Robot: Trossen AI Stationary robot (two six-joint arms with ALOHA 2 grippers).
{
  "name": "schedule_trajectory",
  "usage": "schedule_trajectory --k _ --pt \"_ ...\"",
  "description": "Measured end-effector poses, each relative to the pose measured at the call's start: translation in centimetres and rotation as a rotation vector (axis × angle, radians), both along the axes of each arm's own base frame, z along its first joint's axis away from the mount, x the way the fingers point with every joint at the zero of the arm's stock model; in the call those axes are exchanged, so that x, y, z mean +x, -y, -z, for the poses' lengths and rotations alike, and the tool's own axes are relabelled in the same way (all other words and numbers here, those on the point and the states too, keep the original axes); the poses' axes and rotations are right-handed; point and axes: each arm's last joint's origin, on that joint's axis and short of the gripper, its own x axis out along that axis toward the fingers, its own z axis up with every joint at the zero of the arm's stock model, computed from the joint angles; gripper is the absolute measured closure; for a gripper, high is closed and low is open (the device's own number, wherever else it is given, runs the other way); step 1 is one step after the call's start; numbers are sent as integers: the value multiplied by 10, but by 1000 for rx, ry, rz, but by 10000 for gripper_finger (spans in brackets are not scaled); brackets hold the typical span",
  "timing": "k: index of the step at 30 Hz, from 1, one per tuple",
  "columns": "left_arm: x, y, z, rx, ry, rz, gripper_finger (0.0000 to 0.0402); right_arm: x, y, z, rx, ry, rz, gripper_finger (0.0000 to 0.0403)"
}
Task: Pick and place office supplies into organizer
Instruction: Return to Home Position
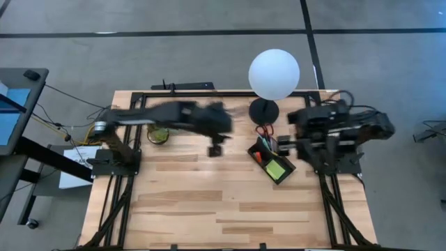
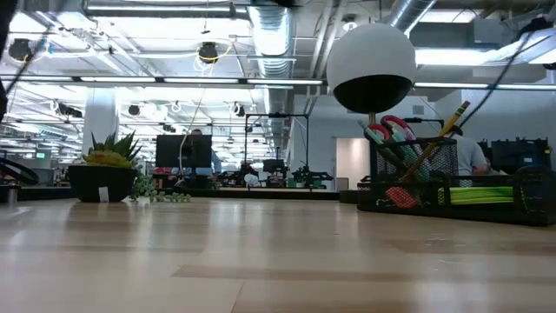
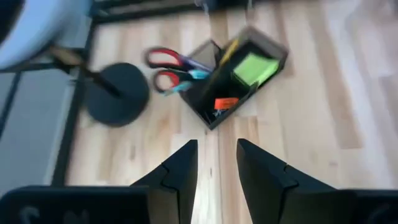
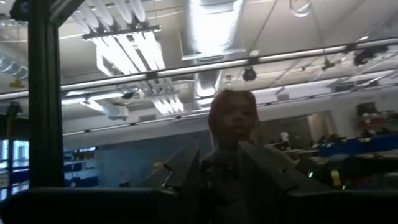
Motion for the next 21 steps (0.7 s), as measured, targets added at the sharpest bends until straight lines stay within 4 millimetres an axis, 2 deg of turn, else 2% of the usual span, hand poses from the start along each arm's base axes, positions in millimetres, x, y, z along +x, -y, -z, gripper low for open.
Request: schedule_trajectory --k 3,6,10,13,15,18,21 --pt "-58 1 -46 -25 61 -90 294 -24 8 6 30 -59 91 312" --pt "-121 4 -84 -49 173 -207 294 -39 20 14 43 -218 278 330" --pt "-209 8 -120 -181 351 -326 294 -67 36 23 -21 -474 613 343" --pt "-259 9 -129 -287 439 -382 294 -94 42 32 -87 -588 880 344" --pt "-287 8 -130 -287 477 -384 294 -108 45 39 -113 -642 1060 344" --pt "-320 3 -124 -229 529 -383 294 -123 46 52 -246 -676 1269 344" --pt "-342 -2 -108 -200 590 -420 294 -128 45 62 -382 -699 1356 344"
